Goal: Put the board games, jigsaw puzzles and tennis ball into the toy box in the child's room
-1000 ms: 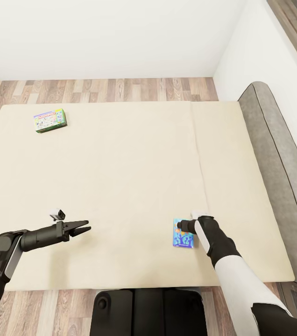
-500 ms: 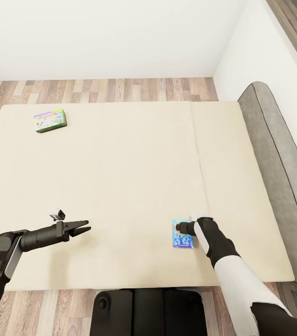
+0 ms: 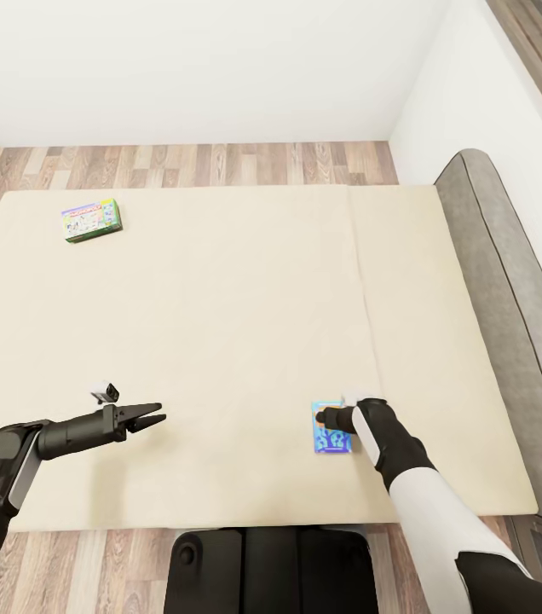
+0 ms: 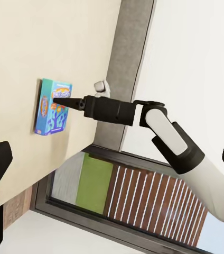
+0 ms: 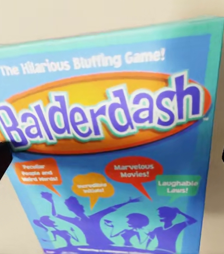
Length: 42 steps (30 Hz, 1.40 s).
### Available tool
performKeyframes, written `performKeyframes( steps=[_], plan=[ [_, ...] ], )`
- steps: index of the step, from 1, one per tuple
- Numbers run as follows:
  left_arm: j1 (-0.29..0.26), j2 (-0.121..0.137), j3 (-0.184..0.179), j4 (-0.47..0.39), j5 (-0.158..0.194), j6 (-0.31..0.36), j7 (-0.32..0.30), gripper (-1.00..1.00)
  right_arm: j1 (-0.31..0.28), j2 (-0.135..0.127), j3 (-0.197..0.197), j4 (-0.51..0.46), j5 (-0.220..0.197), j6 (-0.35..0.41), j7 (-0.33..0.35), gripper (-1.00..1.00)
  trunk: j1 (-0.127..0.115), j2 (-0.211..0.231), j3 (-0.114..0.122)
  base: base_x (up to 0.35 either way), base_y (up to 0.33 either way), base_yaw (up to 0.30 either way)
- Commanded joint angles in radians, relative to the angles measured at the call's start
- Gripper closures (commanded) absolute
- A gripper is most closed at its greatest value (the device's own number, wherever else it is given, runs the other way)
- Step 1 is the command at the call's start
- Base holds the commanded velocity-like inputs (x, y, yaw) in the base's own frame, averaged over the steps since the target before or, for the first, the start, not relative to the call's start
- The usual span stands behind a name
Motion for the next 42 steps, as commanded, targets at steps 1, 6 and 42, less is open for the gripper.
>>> performKeyframes(
  steps=[1,6,42],
  plan=[
    [0.000,0.000,0.000,0.000,0.001,0.010,-0.003,-1.00,0.000,0.002,-0.005,-0.002,-0.002,0.005,0.000,-1.00,0.001,-0.001,-0.001,0.000,0.000,0.000],
    [0.000,0.000,0.000,0.000,0.001,0.010,-0.002,-1.00,-0.001,0.005,-0.005,-0.002,-0.002,0.007,0.000,-1.00,0.001,-0.001,-0.001,0.000,0.000,0.000],
    [0.000,0.000,0.000,0.000,0.001,0.009,-0.002,-1.00,-0.004,0.015,-0.005,-0.003,-0.006,0.029,0.033,-1.00,0.001,-0.001,-0.001,0.000,0.000,0.000]
  ],
)
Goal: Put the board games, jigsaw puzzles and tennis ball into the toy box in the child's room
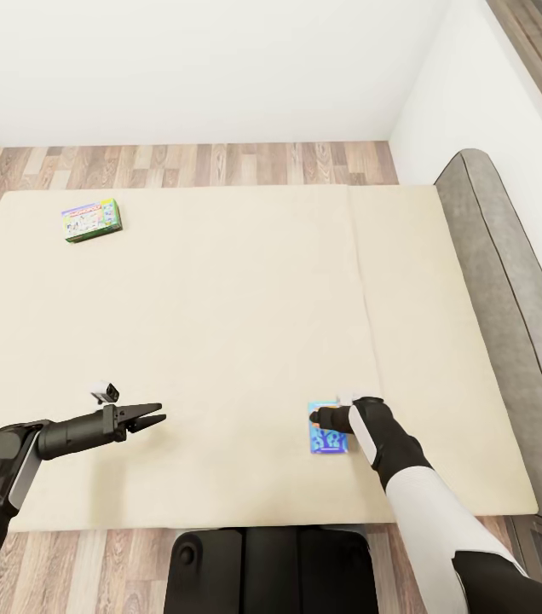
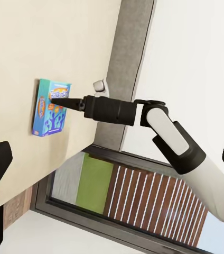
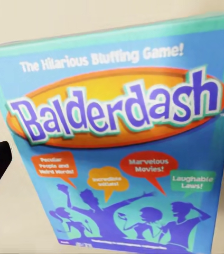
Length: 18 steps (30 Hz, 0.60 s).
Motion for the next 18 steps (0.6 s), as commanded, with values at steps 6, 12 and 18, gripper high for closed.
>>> performKeyframes(
  steps=[6,12,18],
  plan=[
    [0.000,0.000,0.000,0.000,0.001,0.011,-0.003,-1.00,-0.001,0.001,-0.005,-0.001,-0.002,0.015,0.008,-1.00,0.001,-0.002,-0.001,0.000,0.000,0.000],
    [0.000,0.000,0.000,0.000,0.001,0.011,-0.003,-1.00,-0.002,0.004,-0.005,-0.001,-0.002,0.040,0.008,-1.00,0.001,-0.002,-0.001,0.000,0.000,0.000],
    [0.000,0.000,0.000,0.000,0.001,0.011,-0.003,-1.00,-0.011,0.018,-0.005,-0.001,-0.002,0.046,0.009,-1.00,0.001,-0.002,-0.001,0.000,0.000,0.000]
  ],
)
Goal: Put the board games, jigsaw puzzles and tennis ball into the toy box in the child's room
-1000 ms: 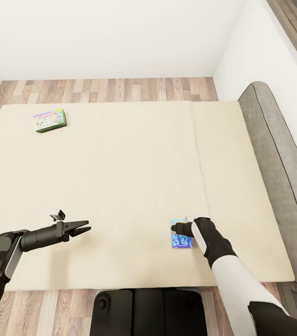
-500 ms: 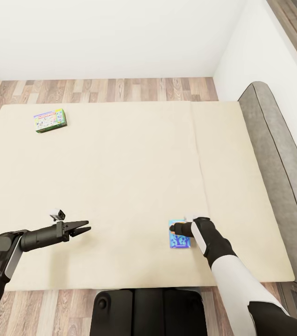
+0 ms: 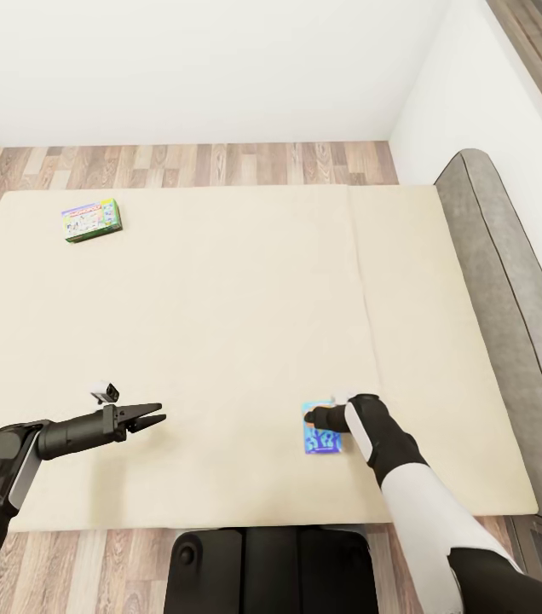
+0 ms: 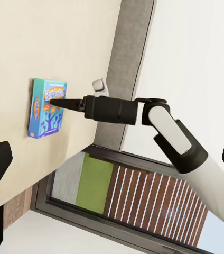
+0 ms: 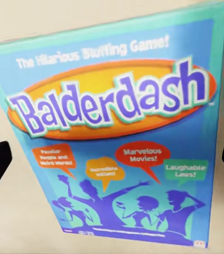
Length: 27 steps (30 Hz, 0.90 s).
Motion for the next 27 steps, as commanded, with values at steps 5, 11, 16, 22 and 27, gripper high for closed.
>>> performKeyframes(
  steps=[5,11,16,22,27],
  plan=[
    [0.000,0.000,0.000,0.000,0.001,0.011,-0.003,-1.00,-0.008,0.015,-0.005,-0.001,-0.001,0.021,0.001,-1.00,0.001,-0.002,-0.001,0.000,0.000,0.000],
    [0.000,0.000,0.000,0.000,0.001,0.011,-0.003,-1.00,-0.010,0.018,-0.005,-0.001,-0.001,0.024,0.001,-1.00,0.001,-0.002,-0.001,0.000,0.000,0.000],
    [0.000,0.000,0.000,0.000,0.001,0.011,-0.003,-1.00,-0.010,0.028,-0.005,-0.001,-0.001,0.022,0.001,-1.00,0.001,-0.002,-0.001,0.000,0.000,0.000],
    [0.000,0.002,0.000,0.000,0.001,0.011,-0.003,-1.00,-0.010,0.031,-0.004,-0.001,0.000,0.021,0.001,-1.00,0.001,-0.002,-0.001,0.000,0.000,0.000],
    [0.000,0.001,0.000,0.000,0.001,0.011,-0.004,-1.00,-0.010,0.031,-0.004,-0.001,0.001,0.016,0.001,-1.00,0.001,-0.002,-0.001,0.000,0.000,0.000]
  ],
)
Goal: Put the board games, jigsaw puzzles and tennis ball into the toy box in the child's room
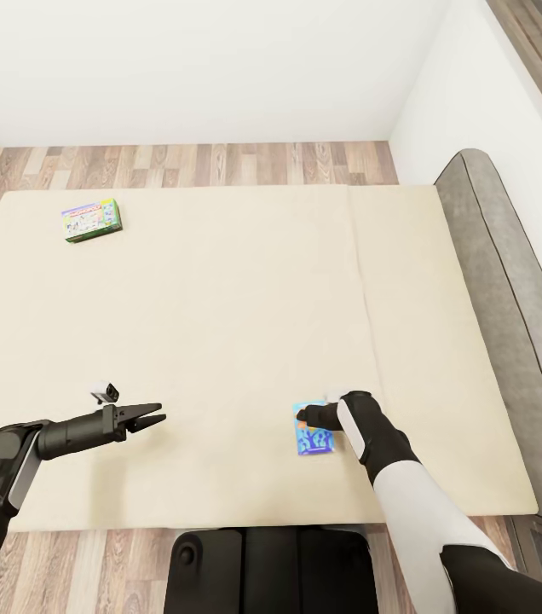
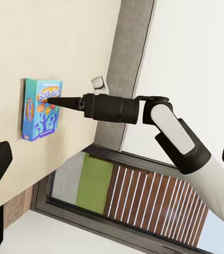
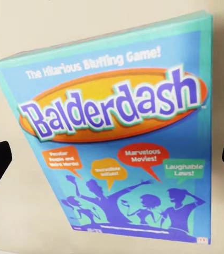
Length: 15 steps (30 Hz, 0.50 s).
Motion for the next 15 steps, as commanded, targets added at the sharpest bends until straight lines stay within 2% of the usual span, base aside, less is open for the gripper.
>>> performKeyframes(
  steps=[1,15],
  plan=[
    [0.000,0.000,0.000,0.000,0.001,0.011,-0.003,-1.00,0.000,0.001,-0.005,-0.001,-0.001,0.003,0.002,-1.00,0.001,-0.002,-0.001,0.000,0.000,0.000],
    [0.000,0.000,0.000,0.000,0.001,0.011,-0.003,-1.00,0.000,0.001,-0.004,0.000,0.001,-0.001,0.002,-1.00,0.001,-0.002,-0.001,0.000,0.000,0.000]
  ],
)
